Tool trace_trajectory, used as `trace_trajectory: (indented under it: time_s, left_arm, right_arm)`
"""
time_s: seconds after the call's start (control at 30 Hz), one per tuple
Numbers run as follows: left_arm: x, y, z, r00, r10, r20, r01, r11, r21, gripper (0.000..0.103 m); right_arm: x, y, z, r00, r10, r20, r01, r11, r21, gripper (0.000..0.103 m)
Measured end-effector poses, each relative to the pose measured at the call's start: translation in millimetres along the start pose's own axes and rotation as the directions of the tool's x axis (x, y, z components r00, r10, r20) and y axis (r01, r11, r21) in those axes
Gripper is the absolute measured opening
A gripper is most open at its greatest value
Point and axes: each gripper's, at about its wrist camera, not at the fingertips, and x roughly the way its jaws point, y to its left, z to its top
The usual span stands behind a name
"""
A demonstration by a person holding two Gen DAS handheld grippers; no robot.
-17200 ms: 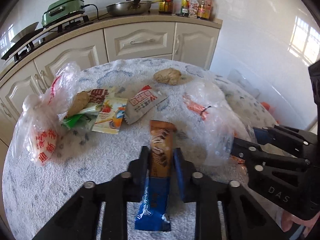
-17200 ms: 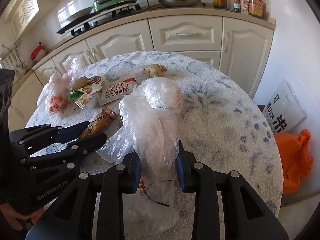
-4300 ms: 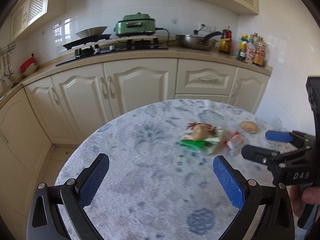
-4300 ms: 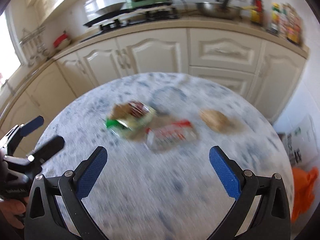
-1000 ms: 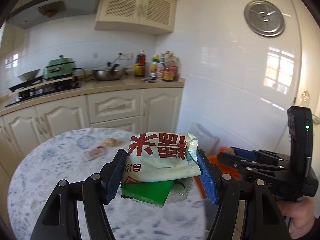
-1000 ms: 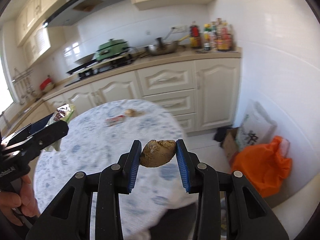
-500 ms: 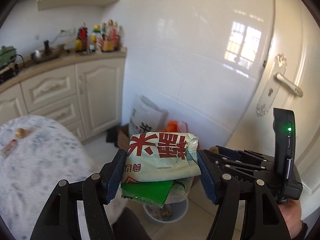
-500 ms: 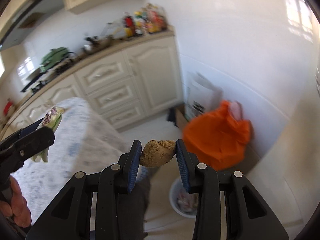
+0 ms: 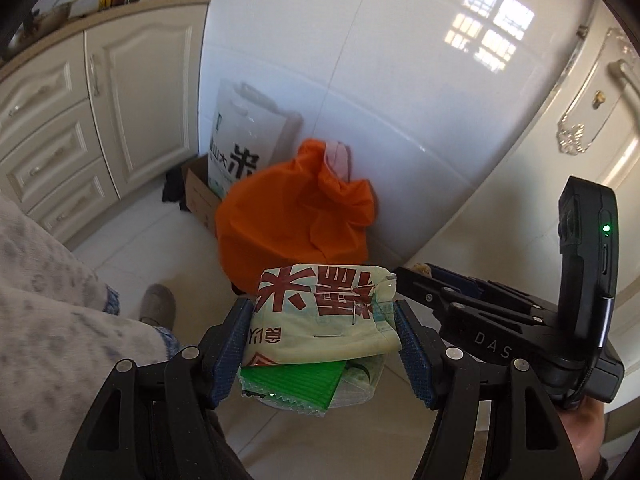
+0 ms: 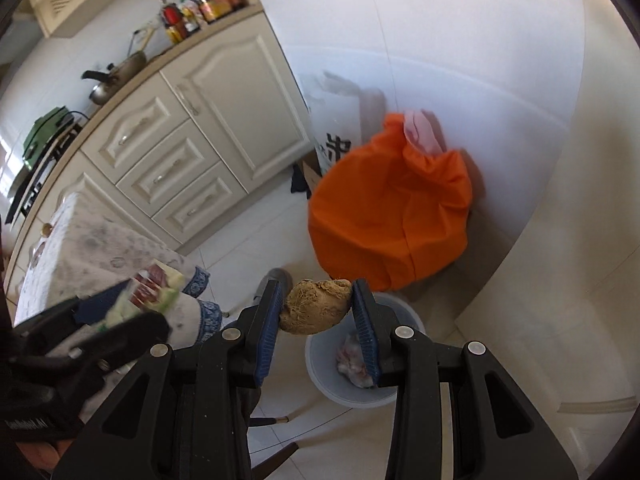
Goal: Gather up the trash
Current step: 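Open the left tool over the light-blue bin, dropping the rice packet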
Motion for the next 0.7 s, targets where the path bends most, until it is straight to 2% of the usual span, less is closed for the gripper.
trace_trajectory:
  time_s: [0.13,0.17,0.2,0.23,0.27,0.3,0.33,0.4,0.57,0.7]
  left_arm:
    - [41.1,4.9,26.8,0.997,-0.01,-0.072,0.01,1.0,0.005,0.076]
    - [47.8,6.1,30.0,0.996,0.001,-0.087,-0.001,1.0,0.0,0.08]
    - [54.6,6.2,32.8,0.995,0.022,-0.097,-0.022,1.0,0.002,0.084]
    - [62.5,7.3,35.4,0.994,0.034,-0.106,-0.034,0.999,0.006,0.092]
    - [67.3,8.7,34.8,0.993,0.042,-0.112,-0.041,0.999,0.006,0.096]
    - [68.2,9.7,34.2,0.992,0.052,-0.114,-0.052,0.999,0.002,0.097]
    - [68.2,10.3,34.1,0.992,0.063,-0.113,-0.064,0.998,-0.002,0.098]
    - [67.4,9.9,30.3,0.991,0.079,-0.11,-0.08,0.997,-0.007,0.101]
    - [54.7,1.3,19.1,0.989,0.126,-0.075,-0.125,0.992,0.017,0.102]
    - [25.4,-3.9,6.8,0.99,0.138,-0.027,-0.138,0.99,0.016,0.102]
  right_arm:
    - [17.2,-11.1,-0.7,1.0,0.011,-0.025,-0.01,0.999,0.034,0.039]
    - [22.7,-14.8,-1.2,0.999,0.013,-0.037,-0.012,0.999,0.043,0.044]
    - [27.7,-18.6,-2.1,0.999,0.006,-0.051,-0.003,0.999,0.054,0.055]
    - [32.2,-22.6,-3.2,0.998,-0.01,-0.065,0.014,0.998,0.066,0.061]
    - [35.4,-28.2,-5.4,0.997,-0.027,-0.076,0.033,0.996,0.079,0.073]
    - [36.4,-33.0,-7.4,0.996,-0.029,-0.079,0.036,0.995,0.091,0.081]
    - [35.8,-37.8,-10.2,0.997,-0.026,-0.077,0.034,0.994,0.105,0.085]
    - [34.9,-43.3,-13.5,0.997,-0.034,-0.072,0.043,0.991,0.123,0.102]
    - [32.2,-54.4,-20.1,0.991,-0.107,-0.085,0.12,0.977,0.175,0.103]
    - [22.0,-50.4,-20.2,0.993,-0.091,-0.076,0.104,0.977,0.185,0.103]
